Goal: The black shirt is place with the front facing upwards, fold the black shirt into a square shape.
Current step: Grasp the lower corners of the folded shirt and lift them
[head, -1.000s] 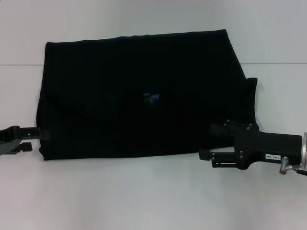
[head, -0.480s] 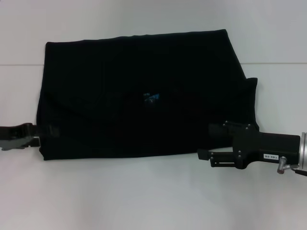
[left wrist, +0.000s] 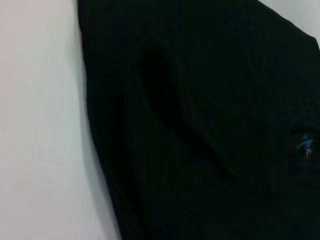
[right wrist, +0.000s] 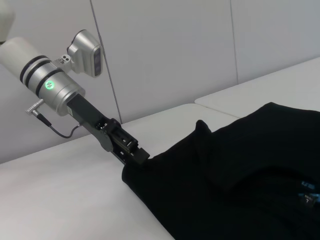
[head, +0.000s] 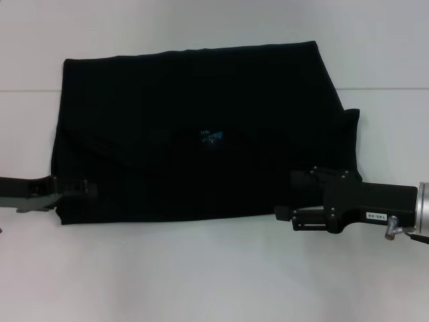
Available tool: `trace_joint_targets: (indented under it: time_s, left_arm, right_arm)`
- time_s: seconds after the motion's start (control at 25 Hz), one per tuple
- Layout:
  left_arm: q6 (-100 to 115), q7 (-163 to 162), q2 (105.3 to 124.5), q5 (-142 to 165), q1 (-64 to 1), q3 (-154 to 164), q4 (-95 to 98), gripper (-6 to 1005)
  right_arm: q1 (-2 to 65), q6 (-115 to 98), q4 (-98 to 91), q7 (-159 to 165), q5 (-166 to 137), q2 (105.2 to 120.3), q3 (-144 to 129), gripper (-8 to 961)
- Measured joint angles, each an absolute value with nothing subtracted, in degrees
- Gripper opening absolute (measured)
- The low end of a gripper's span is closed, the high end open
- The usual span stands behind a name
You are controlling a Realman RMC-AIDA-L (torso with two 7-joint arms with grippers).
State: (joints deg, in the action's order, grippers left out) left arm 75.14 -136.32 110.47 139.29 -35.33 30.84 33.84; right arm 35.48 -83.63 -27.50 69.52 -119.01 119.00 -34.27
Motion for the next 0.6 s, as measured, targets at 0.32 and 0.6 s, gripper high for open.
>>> trace_joint_targets:
  time_s: [0.32, 0.6]
  left_arm:
    - [76.00, -139.19, 110.01, 139.68, -36.09, 36.00, 33.88, 772]
    - [75.99, -139.54, 109.96, 139.75, -36.14, 36.41, 34.21, 576]
  right_arm:
    - [35.52, -83.58, -27.50, 69.53, -118.94, 119.08, -34.27, 913]
    - [35.48, -83.91, -27.50, 69.67, -118.69, 119.09, -34.27, 913]
